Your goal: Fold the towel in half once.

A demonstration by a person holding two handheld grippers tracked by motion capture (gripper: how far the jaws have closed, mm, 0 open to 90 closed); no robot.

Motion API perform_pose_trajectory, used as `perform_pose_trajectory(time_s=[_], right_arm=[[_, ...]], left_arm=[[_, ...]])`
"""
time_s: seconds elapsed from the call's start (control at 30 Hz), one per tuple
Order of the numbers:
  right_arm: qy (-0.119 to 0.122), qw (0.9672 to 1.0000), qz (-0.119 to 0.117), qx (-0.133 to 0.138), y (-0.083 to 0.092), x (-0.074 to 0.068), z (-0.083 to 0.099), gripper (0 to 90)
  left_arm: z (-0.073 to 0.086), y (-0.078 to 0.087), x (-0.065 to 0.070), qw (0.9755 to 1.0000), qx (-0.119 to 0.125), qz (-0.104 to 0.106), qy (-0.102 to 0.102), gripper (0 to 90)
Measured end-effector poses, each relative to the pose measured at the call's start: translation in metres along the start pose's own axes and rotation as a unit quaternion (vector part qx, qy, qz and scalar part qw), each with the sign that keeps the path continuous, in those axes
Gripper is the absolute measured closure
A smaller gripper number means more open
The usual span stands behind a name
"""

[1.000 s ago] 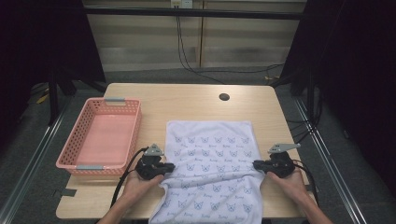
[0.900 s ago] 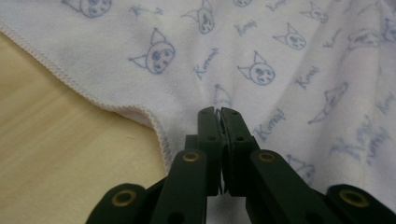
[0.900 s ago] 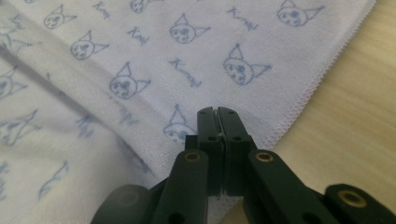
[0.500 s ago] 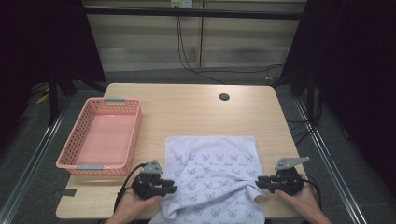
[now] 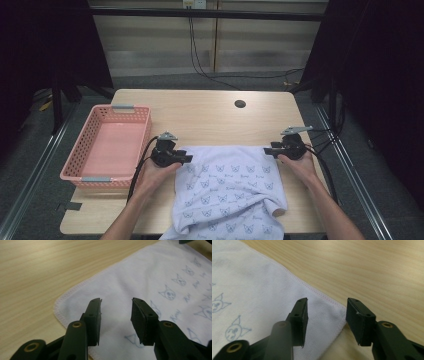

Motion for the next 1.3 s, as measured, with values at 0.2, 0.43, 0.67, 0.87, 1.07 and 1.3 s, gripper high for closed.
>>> perform_pose_trajectory(time_s=[0.2, 0.43, 0.67, 0.87, 1.07, 1.3], right_arm=[[0.018, 0.9998, 0.001, -0.007, -0.007, -0.005, 0.008, 48.2], [0.018, 0.9994, -0.028, -0.008, -0.005, -0.014, 0.011, 86.1], [0.005, 0.9993, -0.035, -0.011, -0.005, -0.014, 0.011, 87.3], [0.002, 0.9994, -0.033, -0.011, -0.004, -0.013, 0.011, 87.2], [-0.005, 0.9992, -0.039, -0.011, -0.004, -0.013, 0.011, 87.1], [-0.021, 0.9978, -0.06, 0.021, 0.01, -0.012, 0.0, 87.5]], left_arm=[[0.003, -0.005, -0.009, 0.9992, 0.0, -0.038, 0.011, 51.4], [0.004, -0.007, -0.02, 0.9985, 0.001, -0.053, 0.014, 44.7], [0.001, -0.009, -0.029, 0.9961, 0.011, -0.087, 0.004, 47.4], [0.004, -0.003, -0.038, 0.995, 0.011, -0.098, 0.009, 49.2], [0.002, -0.014, -0.025, 0.9966, -0.003, -0.078, -0.027, 50.9], [-0.009, -0.023, -0.011, 0.9992, -0.001, -0.037, -0.012, 86.7]])
Point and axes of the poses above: each handheld gripper's, and its own axes: y roughly backward along the jaws, z roughly out of its underside, x roughly to its right, the point moved 8 cm from there along -y, roughly forward along the jaws, and after that the axes turned 2 degrees about -y, right-handed, at the moved point
